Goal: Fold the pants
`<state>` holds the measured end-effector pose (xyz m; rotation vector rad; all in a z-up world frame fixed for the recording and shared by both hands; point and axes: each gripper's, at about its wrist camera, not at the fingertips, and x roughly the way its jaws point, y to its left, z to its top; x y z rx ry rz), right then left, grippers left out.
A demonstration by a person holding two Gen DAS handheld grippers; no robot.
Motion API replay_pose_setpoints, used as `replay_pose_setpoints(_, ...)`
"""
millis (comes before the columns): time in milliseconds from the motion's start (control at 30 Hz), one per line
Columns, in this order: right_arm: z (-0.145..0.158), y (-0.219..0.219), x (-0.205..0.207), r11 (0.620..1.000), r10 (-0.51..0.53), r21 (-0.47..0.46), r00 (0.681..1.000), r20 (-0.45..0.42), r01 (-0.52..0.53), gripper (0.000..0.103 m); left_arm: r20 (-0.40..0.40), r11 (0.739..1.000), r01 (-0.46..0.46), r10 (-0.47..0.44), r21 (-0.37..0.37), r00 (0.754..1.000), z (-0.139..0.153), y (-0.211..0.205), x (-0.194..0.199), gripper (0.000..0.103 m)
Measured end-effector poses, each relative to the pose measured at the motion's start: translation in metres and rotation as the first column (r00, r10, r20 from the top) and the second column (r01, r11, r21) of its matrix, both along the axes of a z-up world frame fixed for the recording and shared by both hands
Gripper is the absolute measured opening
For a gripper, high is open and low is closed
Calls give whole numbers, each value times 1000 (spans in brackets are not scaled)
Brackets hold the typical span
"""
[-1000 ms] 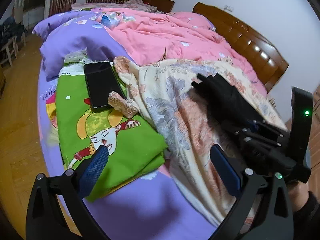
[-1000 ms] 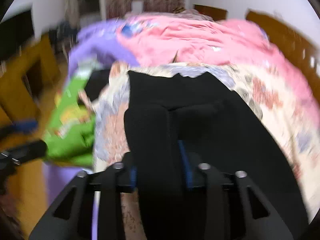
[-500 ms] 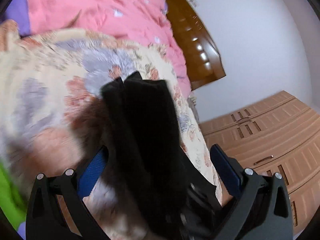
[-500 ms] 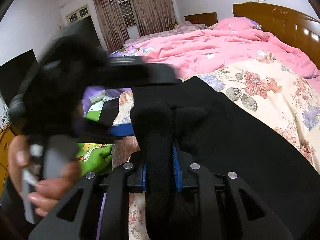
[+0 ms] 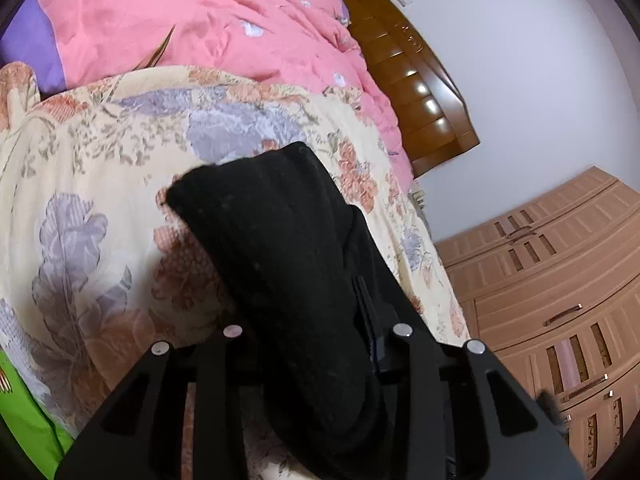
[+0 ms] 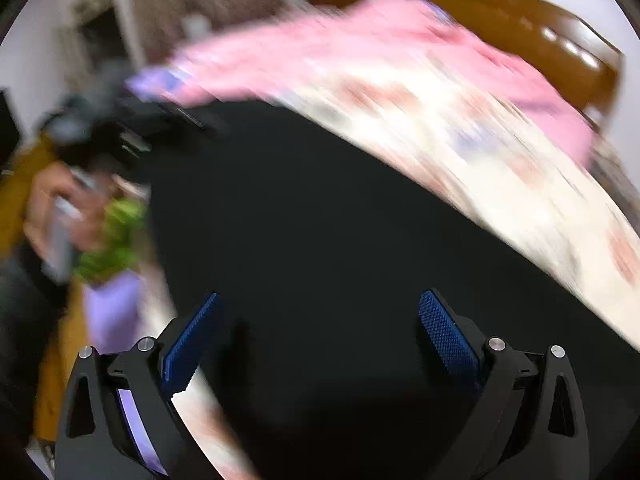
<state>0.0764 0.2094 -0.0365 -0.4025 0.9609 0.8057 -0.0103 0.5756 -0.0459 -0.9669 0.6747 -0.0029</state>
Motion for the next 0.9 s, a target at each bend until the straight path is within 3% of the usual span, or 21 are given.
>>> replay_pose_setpoints(67, -6, -11, -8, 999, 39, 13, 998, 52, -39, 96, 0, 999, -1, 1, 50, 1000, 5, -1, 0, 33)
replay_pose_setpoints(200, -5, -9, -11, 999, 32, 11, 997, 63, -33, 97, 31, 991, -7, 2, 132, 1000, 31, -10, -6, 31)
replay_pose_setpoints(300, 1, -12, -15, 999, 32, 25, 999, 38, -33, 97, 74, 963, 14, -35, 271, 997, 72, -40, -8, 31)
replay_pose_setpoints(367, 13, -12, -20, 994, 50, 95, 999, 0, -50, 97, 94, 936, 28, -65, 350, 993, 95, -62, -9, 31)
replay_pose_setpoints(433, 28, 0, -22, 990, 81, 110, 995, 55, -87, 96, 96, 902, 39, -89, 430, 991, 114, -83, -9, 31)
replay_pose_setpoints(500, 26, 23, -18, 988, 143, 39, 986, 82, -147, 96, 110, 881, 54, -119, 470, 987, 125, -101, -9, 30)
replay_pose_setpoints(600, 1, 47, -8, 984, 173, -33, 985, 16, -172, 96, 131, 860, 74, -161, 504, 978, 141, -133, -12, 27)
replay_pose_setpoints(667, 3, 44, -10, 984, 178, 3, 984, 25, -178, 99, 145, 847, 89, -191, 524, 971, 151, -155, -13, 20)
replay_pose_setpoints(700, 9, 35, -10, 986, 164, 40, 986, -14, -163, 98, 144, 838, 100, -208, 536, 968, 154, -166, -13, 20)
replay_pose_setpoints(767, 29, 1, -8, 982, 122, 153, 992, -40, -115, 98, 123, 796, 115, -231, 594, 965, 157, -195, -11, 20)
replay_pose_setpoints(900, 58, -106, 0, 943, -96, 315, 994, -53, 108, 98, 108, 745, 155, -292, 648, 950, 142, -249, -9, 17)
